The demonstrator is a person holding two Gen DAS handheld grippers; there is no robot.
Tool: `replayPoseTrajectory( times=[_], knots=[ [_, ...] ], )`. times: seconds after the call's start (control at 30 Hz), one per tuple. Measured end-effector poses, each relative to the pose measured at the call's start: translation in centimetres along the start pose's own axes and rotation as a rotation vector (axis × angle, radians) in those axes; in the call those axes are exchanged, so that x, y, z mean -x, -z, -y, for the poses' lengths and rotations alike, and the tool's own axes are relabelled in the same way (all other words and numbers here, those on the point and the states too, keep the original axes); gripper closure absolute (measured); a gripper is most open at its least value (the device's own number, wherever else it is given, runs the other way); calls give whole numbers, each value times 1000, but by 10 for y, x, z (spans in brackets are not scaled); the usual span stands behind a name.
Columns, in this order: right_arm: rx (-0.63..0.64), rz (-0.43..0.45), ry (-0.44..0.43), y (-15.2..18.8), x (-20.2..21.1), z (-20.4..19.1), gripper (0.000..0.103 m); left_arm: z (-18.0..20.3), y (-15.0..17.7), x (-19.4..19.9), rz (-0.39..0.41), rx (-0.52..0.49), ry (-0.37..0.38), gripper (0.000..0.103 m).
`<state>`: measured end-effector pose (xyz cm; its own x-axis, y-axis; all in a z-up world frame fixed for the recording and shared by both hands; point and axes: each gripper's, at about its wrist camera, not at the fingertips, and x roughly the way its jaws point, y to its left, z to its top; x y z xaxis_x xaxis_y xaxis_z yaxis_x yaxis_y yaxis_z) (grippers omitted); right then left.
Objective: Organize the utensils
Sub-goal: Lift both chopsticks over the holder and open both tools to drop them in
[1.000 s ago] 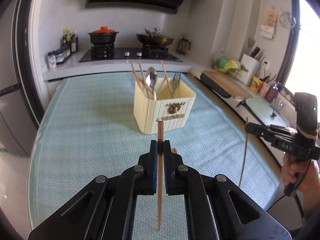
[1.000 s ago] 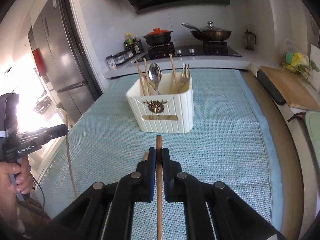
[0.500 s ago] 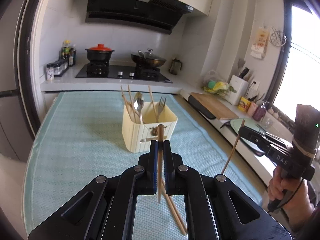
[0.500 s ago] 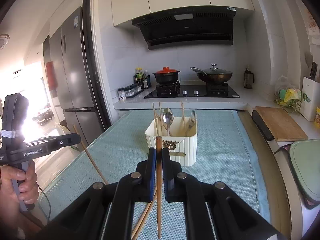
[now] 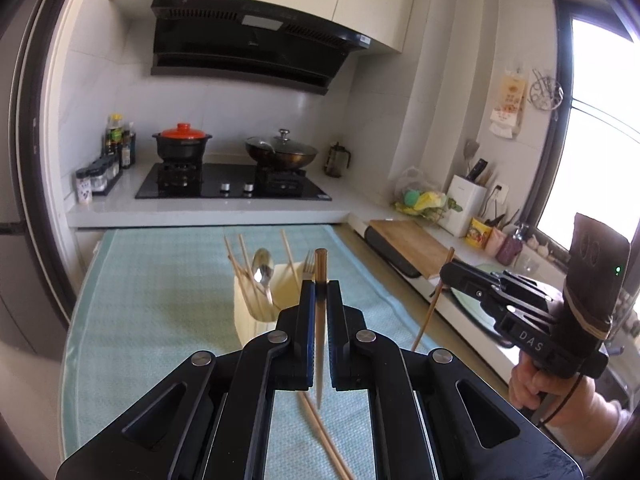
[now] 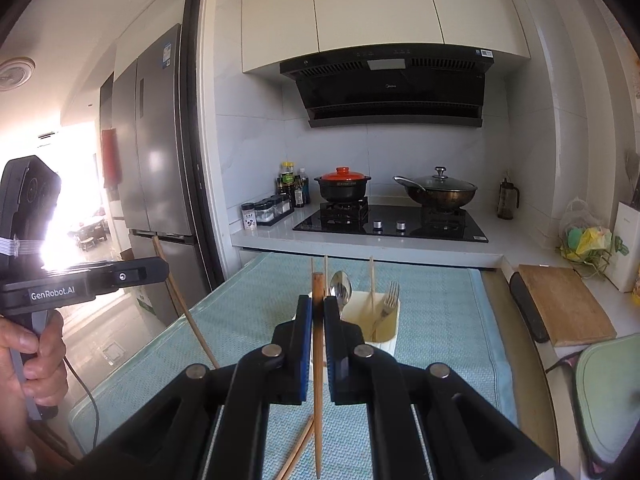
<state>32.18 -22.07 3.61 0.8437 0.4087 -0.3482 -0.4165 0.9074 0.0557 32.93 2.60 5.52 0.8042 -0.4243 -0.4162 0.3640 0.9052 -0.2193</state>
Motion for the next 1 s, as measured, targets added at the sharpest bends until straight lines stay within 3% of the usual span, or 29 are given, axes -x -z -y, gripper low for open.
replayPoseTrajectory(
  times=[0.37,0.57,0.73,0.9,1.0],
  knots=[
    [17,113,33,-92,-52,23,97,-4,-87,-45,95,-47,-61,100],
    [7,171,16,-109,-97,38,97,-22,-96,-101,42,8,-71,100],
    [-36,65,21,-89,-156,55,97,-42,-78,-155,-81,76,-64,100],
    [-102,-61,-2,-57,-208,74,97,-50,-53,-197,-182,79,-85,100],
    [-134,-182,-21,-38,-237,81,97,-53,-41,-216,-233,81,-89,100]
  ],
)
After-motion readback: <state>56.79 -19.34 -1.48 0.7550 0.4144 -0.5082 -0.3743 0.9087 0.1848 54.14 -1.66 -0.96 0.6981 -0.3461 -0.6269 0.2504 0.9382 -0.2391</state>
